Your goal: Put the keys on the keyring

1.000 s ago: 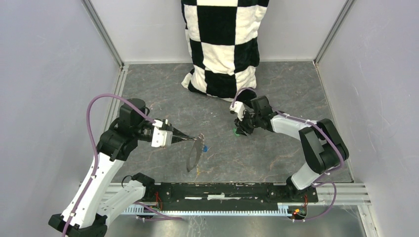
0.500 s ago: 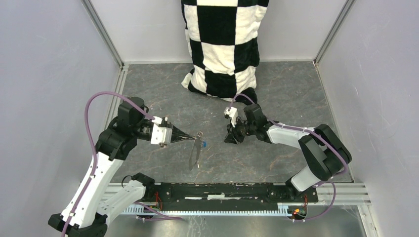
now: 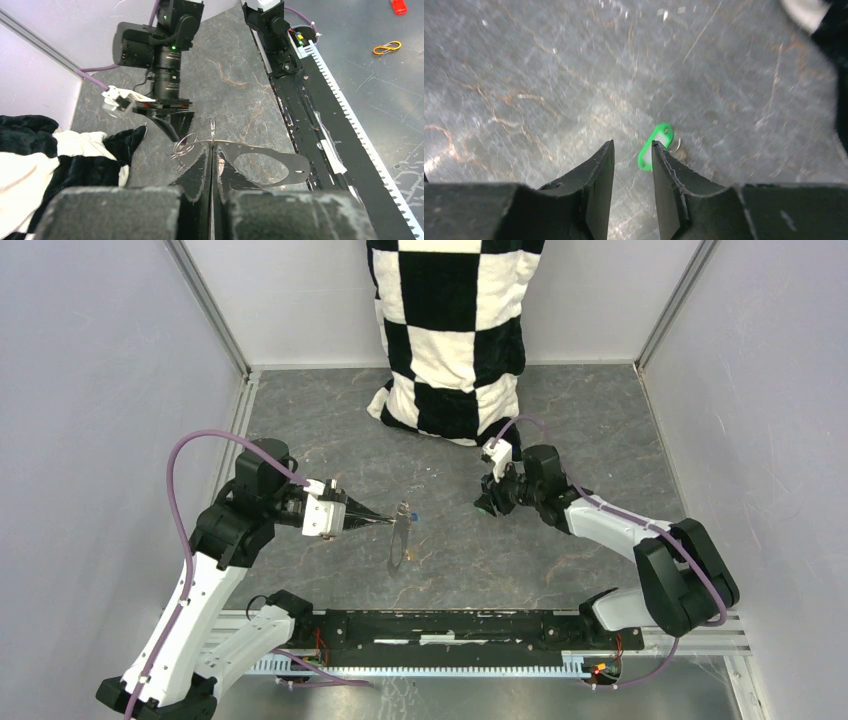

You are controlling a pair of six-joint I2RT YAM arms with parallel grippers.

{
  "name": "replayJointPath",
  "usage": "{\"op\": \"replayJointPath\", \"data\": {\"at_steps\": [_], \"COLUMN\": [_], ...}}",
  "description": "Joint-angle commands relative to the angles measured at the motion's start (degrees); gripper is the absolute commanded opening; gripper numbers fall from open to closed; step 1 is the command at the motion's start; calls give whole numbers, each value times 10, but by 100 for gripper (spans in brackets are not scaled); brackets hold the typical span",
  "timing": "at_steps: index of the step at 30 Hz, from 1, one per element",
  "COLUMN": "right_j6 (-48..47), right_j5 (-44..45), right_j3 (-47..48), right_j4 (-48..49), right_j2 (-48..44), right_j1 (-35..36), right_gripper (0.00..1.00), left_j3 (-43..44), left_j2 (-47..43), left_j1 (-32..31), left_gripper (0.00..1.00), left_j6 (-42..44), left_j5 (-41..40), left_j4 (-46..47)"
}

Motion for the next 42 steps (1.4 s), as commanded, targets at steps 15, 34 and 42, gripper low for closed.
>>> {"op": "replayJointPath", "data": {"at_steps": [15,34,42], "right_j6": [42,50,46], "right_j5": [171,329,298], "right_j3": [-78,-29,-8], "right_j4": [95,57,42], "right_j2": [15,23,3], "right_j1": [74,136,139], "right_gripper": [44,0,7], "left_j3": [12,18,19], "left_j2": [-11,-14,-14], "left_j1": [-1,-1,-2], "left_gripper": [2,2,2], "left_j6": [-25,-34,-32], "left_j5": [11,5,6], "left_j4": [9,9,9]}}
